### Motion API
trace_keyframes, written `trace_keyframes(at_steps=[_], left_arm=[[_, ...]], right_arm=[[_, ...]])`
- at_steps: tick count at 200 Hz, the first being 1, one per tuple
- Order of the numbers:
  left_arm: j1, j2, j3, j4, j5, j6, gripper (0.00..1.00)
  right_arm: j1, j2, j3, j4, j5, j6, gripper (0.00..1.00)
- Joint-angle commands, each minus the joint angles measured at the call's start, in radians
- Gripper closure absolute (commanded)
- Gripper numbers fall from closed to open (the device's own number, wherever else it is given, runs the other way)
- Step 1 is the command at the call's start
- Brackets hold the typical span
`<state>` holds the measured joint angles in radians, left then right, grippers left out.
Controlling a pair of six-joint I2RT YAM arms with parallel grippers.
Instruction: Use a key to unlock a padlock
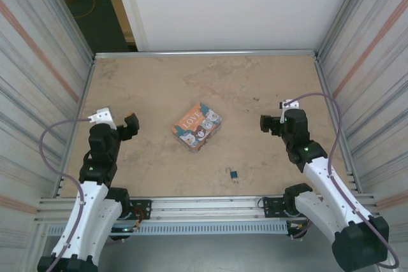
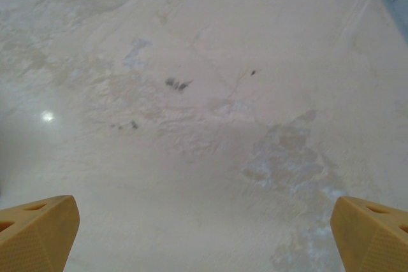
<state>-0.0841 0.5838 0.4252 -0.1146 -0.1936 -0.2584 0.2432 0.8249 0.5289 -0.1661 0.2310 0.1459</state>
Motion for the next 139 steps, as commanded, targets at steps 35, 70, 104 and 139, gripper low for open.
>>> trace_keyframes(at_steps=[35, 70, 104, 139], left_arm=[[0.010, 0.128, -0.061, 0.210, -0.092, 0.044, 0.01], [0.010, 0.173, -0.100, 0.280, -0.096, 0.041, 0.01], [0.010, 0.207, -0.110, 0.320, -0.104, 0.061, 0.01], [0.009, 0.239, -0.130, 0.377, -0.112, 0.094, 0.01]], right_arm=[[-0.124, 0.094, -0.116, 0.297, -0.065, -0.050, 0.00], [-0.159, 0.144, -0.189, 0.461, -0.098, -0.092, 0.00], [-0.201, 0.226, -0.275, 0.681, -0.157, -0.105, 0.00], [-0.243, 0.305, -0.323, 0.878, -0.226, -0.089, 0.00]])
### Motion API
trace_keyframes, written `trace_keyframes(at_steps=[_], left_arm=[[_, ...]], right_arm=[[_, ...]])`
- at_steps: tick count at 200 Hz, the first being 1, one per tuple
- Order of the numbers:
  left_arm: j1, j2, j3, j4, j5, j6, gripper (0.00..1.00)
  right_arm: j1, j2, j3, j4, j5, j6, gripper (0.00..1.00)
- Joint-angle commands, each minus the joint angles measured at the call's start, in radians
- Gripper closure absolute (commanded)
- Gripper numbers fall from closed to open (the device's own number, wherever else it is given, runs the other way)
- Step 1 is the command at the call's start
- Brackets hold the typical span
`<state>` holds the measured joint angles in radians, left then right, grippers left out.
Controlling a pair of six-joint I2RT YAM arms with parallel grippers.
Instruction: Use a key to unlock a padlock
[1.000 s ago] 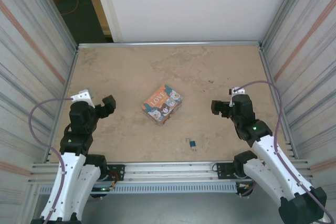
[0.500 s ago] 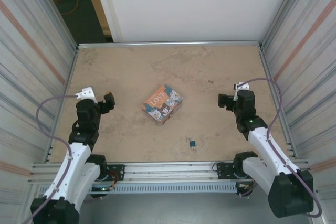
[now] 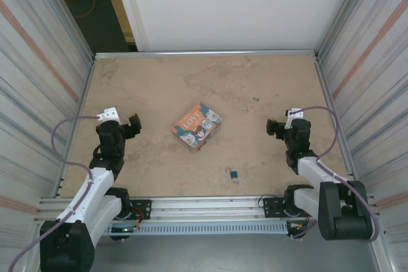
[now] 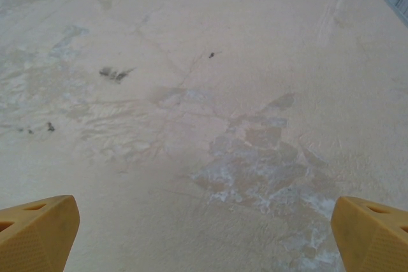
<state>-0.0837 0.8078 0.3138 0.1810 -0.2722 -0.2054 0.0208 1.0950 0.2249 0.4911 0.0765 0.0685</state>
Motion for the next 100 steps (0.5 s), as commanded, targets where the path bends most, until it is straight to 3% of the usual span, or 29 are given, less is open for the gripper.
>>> trace_keyframes(at_steps=[1, 100], left_arm=[[0.009, 0.016, -0.020, 0.082, -0.034, 0.041, 0.01], [0.009, 0.153, -0.103, 0.327, -0.004, 0.099, 0.01]], right_arm=[[-0.021, 0.038, -0.019, 0.227, -0.074, -0.012, 0.00], [-0.062, 0.456, -0.035, 0.732, -0.203, -0.036, 0.00]])
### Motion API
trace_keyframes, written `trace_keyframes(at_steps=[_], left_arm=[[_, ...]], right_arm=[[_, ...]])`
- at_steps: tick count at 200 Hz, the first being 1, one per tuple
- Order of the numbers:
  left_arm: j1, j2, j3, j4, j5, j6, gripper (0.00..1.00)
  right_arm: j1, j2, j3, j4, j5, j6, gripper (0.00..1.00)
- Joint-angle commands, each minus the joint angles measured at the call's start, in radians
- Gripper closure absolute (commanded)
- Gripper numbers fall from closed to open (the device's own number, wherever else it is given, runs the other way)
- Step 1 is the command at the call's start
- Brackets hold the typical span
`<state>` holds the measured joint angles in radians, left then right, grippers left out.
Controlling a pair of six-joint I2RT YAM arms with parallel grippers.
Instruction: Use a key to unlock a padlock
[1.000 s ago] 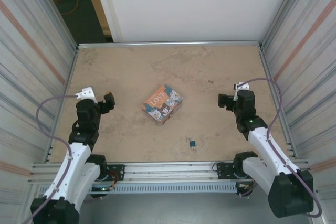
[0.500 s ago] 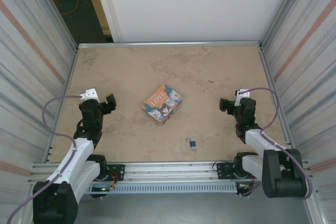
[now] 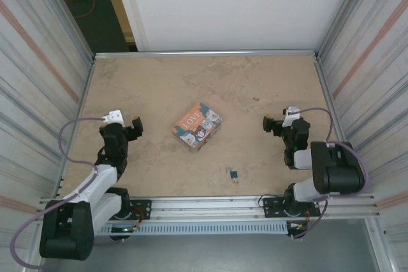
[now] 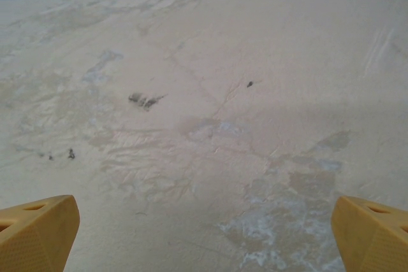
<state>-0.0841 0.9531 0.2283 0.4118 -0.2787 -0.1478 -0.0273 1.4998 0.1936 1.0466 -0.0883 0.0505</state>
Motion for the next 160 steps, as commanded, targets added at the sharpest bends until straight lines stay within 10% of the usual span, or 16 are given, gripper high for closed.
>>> trace_keyframes(at_steps=[1, 49, 160], left_arm=[[0.010, 0.007, -0.018, 0.098, 0.002, 0.043, 0.01], [0.010, 0.034, -0.023, 0.139, 0.020, 0.080, 0.01], [0.010, 0.202, -0.027, 0.413, 0.205, 0.177, 0.01]], right_arm=[[-0.014, 0.046, -0.003, 0.171, -0.040, -0.018, 0.00], [-0.078, 0.050, 0.206, -0.219, -0.134, 0.022, 0.00], [-0.027, 0.042, 0.213, -0.246, 0.044, 0.030, 0.00]])
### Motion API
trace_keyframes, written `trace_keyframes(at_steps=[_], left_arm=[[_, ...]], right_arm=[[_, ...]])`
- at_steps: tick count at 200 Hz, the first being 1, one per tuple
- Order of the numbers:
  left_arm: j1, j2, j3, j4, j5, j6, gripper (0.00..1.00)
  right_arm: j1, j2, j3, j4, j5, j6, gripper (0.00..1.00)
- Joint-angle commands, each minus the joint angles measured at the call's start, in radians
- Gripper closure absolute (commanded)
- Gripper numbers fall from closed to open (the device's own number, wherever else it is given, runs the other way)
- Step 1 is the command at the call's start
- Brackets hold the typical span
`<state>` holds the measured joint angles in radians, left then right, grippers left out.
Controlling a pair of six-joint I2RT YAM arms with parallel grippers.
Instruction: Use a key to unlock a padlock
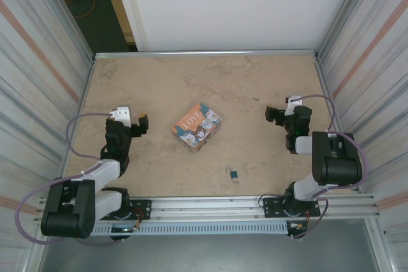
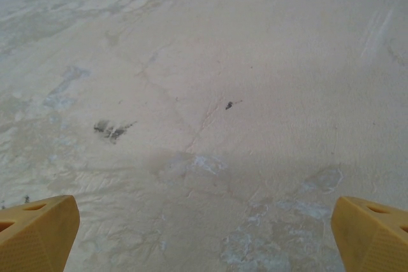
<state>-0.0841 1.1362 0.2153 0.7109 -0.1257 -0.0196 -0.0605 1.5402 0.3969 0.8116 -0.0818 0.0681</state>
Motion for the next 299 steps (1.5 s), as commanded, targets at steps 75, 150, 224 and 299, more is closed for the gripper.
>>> trace_keyframes(at_steps=[75, 150, 224, 299], left_arm=[[0.010, 0.183, -0.026, 0.317, 0.101, 0.130, 0.01], [0.060, 0.358, 0.077, 0.283, 0.123, 0.083, 0.01], [0.087, 0.370, 0.172, 0.120, 0.132, 0.047, 0.01], [0.057, 0.375, 0.195, 0.084, 0.119, 0.086, 0.01]], right_arm=[[0.000, 0.000, 0.010, -0.012, 0.025, 0.015, 0.00], [-0.002, 0.001, 0.010, -0.014, 0.024, 0.015, 0.00], [-0.001, 0.001, 0.011, -0.014, 0.024, 0.015, 0.00], [0.008, 0.001, 0.012, -0.015, 0.041, 0.011, 0.00]])
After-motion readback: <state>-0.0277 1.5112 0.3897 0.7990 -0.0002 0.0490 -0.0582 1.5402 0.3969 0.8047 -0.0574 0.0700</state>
